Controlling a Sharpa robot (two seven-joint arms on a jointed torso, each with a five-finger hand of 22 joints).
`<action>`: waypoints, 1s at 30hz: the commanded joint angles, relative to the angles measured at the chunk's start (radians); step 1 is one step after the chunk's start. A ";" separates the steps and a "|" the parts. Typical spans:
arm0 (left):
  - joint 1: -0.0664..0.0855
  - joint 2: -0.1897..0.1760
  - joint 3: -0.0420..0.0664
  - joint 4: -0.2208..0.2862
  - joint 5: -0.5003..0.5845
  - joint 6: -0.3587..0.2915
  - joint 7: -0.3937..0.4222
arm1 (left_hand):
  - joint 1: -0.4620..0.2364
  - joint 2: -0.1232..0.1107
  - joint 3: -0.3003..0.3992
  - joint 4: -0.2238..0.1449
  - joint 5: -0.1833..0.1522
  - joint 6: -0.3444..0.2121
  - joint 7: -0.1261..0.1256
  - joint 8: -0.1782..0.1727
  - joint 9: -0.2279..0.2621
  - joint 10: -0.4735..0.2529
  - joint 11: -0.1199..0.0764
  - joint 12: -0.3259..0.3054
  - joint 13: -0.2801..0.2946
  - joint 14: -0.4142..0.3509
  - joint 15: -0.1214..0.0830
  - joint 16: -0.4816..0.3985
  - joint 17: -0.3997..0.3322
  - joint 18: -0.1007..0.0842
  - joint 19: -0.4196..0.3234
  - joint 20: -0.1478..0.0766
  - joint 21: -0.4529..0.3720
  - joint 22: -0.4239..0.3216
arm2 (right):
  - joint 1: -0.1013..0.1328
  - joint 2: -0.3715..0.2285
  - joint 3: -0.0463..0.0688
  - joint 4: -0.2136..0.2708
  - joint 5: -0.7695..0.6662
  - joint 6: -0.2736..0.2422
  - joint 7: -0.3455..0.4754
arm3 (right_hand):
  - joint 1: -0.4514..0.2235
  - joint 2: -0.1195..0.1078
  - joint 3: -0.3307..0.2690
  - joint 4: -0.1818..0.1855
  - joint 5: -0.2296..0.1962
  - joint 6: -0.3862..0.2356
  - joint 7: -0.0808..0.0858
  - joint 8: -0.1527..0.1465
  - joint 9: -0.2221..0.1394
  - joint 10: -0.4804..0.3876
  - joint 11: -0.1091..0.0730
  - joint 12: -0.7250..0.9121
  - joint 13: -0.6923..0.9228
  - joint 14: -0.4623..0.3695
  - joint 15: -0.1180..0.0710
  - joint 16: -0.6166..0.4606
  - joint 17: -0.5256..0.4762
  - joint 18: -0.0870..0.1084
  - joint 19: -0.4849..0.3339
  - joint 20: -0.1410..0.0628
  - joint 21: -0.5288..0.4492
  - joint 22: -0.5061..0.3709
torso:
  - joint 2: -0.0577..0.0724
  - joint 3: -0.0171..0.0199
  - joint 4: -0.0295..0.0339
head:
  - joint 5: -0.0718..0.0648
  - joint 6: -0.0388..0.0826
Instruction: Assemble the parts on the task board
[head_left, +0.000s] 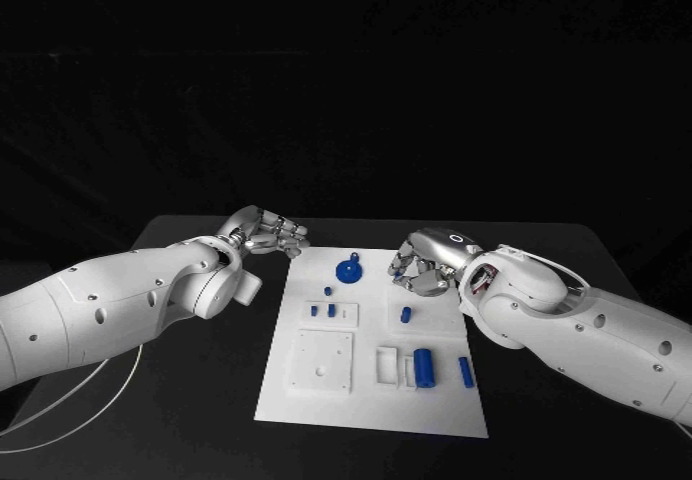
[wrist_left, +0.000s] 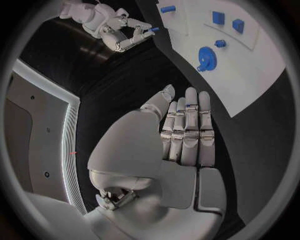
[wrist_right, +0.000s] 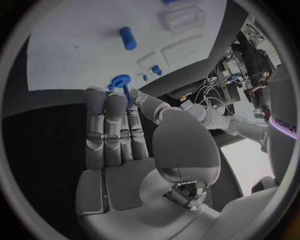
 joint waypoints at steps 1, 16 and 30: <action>0.002 0.006 0.001 -0.002 0.024 -0.016 0.019 | 0.000 0.011 0.001 -0.004 0.002 -0.003 0.001 -0.005 0.001 -0.006 -0.001 0.001 0.000 0.003 0.003 -0.007 0.000 -0.010 0.003 -0.001 -0.005 0.001 | -0.008 0.012 0.000 0.023 0.057 -0.027 0.045 | 0.011 0.010 -0.006 0.001 0.002 0.001 0.004 0.004 0.000 0.026 -0.028 0.006 0.001 0.000 -0.004 -0.002 -0.001 0.020 0.007 -0.001 -0.008 0.004 | -0.001 -0.0016 0.0008 | 0.018 -0.002; 0.002 0.032 0.000 -0.006 0.054 -0.063 0.037 | -0.001 0.014 0.002 -0.004 0.003 -0.001 0.001 -0.005 0.002 -0.003 -0.002 0.001 0.000 0.002 0.004 -0.011 -0.001 -0.010 0.001 0.000 -0.005 -0.001 | -0.053 0.109 -0.075 0.052 -0.029 -0.023 0.050 | 0.009 0.014 -0.010 -0.006 0.003 0.000 0.004 0.004 0.000 0.024 -0.028 0.006 0.001 -0.001 -0.004 -0.002 -0.002 0.021 0.013 -0.001 -0.025 0.021 | 0.002 -0.0014 0.0027 | 0.071 -0.011; 0.002 0.044 -0.001 0.005 0.055 -0.066 0.036 | 0.000 0.016 0.003 -0.005 0.007 -0.001 0.001 -0.005 0.001 -0.004 -0.002 0.001 0.000 0.003 0.004 -0.014 -0.002 -0.009 0.001 -0.001 -0.005 0.001 | -0.083 0.163 -0.119 0.018 -0.117 -0.020 0.036 | 0.008 0.015 -0.007 -0.011 0.004 0.000 0.004 0.004 0.000 0.024 -0.027 0.006 0.001 -0.001 -0.004 0.000 -0.002 0.021 0.018 -0.001 -0.033 0.030 | 0.003 0.0000 0.0025 | 0.125 -0.032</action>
